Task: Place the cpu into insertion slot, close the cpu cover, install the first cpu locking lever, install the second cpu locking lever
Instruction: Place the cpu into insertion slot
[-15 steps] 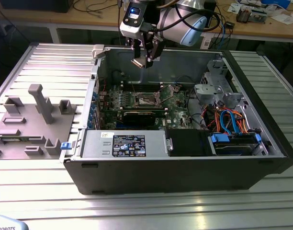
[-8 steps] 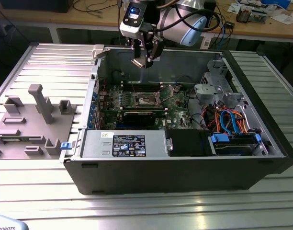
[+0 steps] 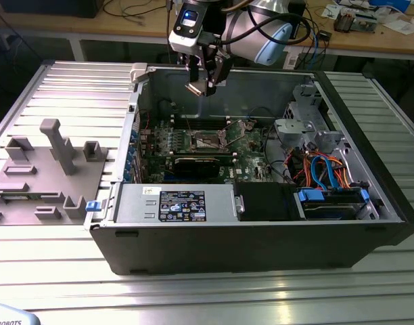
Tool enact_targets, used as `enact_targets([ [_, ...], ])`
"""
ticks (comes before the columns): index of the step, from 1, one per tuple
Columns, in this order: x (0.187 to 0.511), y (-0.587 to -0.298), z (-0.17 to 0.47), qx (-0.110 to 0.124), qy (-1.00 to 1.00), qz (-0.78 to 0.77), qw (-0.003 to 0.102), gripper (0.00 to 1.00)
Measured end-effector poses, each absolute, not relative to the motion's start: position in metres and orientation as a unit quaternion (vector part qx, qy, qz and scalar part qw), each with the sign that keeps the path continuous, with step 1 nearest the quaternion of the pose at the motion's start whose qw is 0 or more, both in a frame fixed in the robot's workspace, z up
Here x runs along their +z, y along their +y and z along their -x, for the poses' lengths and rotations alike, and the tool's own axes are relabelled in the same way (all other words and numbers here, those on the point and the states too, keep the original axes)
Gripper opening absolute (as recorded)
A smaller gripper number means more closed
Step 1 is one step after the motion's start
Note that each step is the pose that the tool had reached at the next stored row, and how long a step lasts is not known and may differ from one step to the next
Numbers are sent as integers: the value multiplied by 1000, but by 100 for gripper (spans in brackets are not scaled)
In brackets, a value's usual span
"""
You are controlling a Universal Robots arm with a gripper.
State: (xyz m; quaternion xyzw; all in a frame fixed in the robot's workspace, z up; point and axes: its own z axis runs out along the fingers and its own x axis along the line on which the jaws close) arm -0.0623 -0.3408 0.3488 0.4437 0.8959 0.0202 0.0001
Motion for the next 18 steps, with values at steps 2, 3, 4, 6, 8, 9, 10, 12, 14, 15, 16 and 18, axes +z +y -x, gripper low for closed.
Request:
enact_targets([
  [2,349,-341,62,20,896,-444,0,55],
  [3,349,-341,62,20,896,-445,0,55],
  [4,349,-341,62,20,895,-445,0,55],
  [6,349,-341,62,20,895,-445,0,55],
  [8,349,-341,62,20,895,-446,0,55],
  [9,349,-341,62,20,895,-446,0,55],
  [10,349,-341,62,20,895,-447,0,55],
  [12,349,-341,62,20,894,-447,0,55],
  [14,349,-341,62,20,894,-447,0,55],
  [15,349,-341,62,20,894,-448,0,55],
  [16,349,-341,62,20,894,-448,0,55],
  [18,349,-341,62,20,893,-449,0,55],
])
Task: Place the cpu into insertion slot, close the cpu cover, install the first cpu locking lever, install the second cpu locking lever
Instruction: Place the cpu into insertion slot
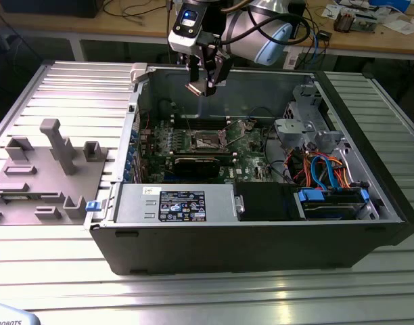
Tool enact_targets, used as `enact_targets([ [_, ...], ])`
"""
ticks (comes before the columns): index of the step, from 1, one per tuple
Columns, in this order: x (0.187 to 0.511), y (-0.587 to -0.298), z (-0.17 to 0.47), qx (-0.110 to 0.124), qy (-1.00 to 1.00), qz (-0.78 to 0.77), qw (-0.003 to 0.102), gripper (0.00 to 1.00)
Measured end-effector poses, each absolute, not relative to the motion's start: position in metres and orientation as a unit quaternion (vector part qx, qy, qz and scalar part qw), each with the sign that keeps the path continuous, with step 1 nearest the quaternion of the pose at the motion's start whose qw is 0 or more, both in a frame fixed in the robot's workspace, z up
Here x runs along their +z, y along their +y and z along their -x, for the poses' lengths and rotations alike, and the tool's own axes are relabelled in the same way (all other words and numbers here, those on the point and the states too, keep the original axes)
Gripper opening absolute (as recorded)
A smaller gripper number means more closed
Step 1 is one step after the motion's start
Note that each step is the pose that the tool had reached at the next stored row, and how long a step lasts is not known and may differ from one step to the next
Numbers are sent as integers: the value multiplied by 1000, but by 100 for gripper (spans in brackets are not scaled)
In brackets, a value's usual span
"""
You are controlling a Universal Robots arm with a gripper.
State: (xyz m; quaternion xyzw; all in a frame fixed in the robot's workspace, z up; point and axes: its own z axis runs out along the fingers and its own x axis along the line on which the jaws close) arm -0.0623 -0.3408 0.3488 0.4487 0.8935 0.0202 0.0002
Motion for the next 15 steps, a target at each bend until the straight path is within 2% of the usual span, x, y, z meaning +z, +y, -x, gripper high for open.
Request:
enact_targets([
  [15,349,-341,62,20,891,-453,0,55],
])
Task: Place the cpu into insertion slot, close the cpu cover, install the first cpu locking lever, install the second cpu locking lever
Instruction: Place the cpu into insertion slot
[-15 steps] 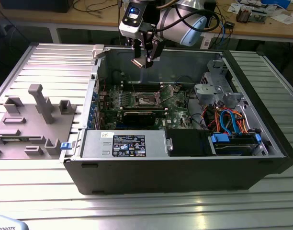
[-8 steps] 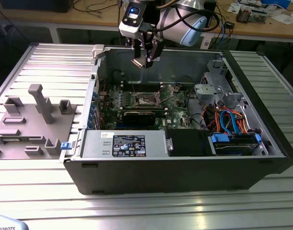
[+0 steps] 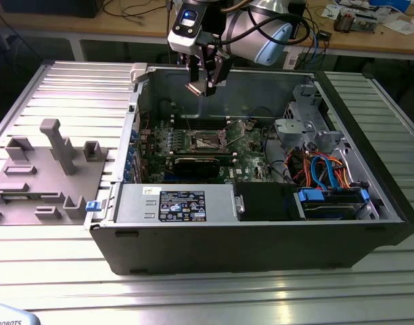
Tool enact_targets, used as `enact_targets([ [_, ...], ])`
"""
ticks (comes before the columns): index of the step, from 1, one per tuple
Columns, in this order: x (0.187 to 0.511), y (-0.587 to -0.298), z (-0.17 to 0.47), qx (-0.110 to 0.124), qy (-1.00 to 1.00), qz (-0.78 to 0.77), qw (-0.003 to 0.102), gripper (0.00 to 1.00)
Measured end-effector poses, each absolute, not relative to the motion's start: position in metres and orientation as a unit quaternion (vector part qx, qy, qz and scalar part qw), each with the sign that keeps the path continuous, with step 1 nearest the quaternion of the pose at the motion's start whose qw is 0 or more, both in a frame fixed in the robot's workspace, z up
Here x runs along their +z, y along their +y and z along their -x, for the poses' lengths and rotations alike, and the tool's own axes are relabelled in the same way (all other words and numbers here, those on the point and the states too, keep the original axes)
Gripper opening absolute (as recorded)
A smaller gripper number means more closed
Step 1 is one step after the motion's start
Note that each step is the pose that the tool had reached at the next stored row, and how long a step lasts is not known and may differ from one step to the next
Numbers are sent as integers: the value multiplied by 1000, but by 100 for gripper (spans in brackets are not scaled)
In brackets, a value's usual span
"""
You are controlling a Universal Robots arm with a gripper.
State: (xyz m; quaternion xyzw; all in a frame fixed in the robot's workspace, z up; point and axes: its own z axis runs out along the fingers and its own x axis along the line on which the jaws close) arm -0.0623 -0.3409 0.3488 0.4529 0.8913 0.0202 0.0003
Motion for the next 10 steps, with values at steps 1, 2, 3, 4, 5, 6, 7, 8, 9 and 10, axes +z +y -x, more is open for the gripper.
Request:
enact_targets([
  [1,349,-341,62,20,891,-453,0,55],
  [2,349,-341,62,20,891,-453,0,55],
  [3,349,-341,62,20,891,-454,0,55],
  [4,349,-341,62,20,891,-454,0,55],
  [5,349,-341,62,20,891,-454,0,55],
  [6,349,-341,62,20,890,-455,0,55],
  [7,349,-341,62,20,890,-455,0,55],
  [8,349,-341,62,20,890,-455,0,55],
  [9,349,-341,62,20,890,-455,0,55],
  [10,349,-341,62,20,890,-456,0,55],
])
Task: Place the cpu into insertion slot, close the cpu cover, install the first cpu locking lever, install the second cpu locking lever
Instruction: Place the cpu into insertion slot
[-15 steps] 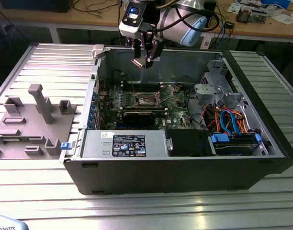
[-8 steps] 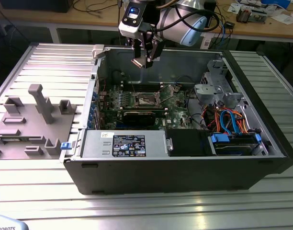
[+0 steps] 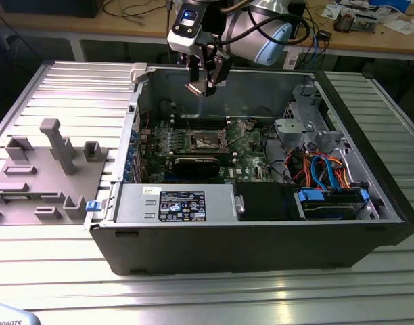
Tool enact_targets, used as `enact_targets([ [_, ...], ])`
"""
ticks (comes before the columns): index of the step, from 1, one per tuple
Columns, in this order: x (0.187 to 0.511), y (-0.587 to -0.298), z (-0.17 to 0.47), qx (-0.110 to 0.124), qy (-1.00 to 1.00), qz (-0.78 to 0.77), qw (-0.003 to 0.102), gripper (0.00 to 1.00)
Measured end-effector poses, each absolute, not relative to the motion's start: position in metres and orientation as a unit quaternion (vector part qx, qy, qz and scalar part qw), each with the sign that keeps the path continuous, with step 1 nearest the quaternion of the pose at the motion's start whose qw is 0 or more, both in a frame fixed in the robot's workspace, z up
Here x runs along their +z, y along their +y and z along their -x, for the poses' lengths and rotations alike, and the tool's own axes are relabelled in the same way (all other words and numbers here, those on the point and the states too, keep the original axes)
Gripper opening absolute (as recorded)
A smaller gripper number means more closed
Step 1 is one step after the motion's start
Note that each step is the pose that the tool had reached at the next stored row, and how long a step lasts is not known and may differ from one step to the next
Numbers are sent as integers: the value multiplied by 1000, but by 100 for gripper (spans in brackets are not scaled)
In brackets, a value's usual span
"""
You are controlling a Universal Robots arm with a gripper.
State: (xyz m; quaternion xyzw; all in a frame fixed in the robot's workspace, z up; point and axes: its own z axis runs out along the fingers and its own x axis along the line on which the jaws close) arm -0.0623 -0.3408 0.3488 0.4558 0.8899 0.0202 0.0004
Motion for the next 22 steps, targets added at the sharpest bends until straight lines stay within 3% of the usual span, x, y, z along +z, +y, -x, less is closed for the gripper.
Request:
enact_targets([
  [22,349,-341,62,20,886,-463,1,55],
])
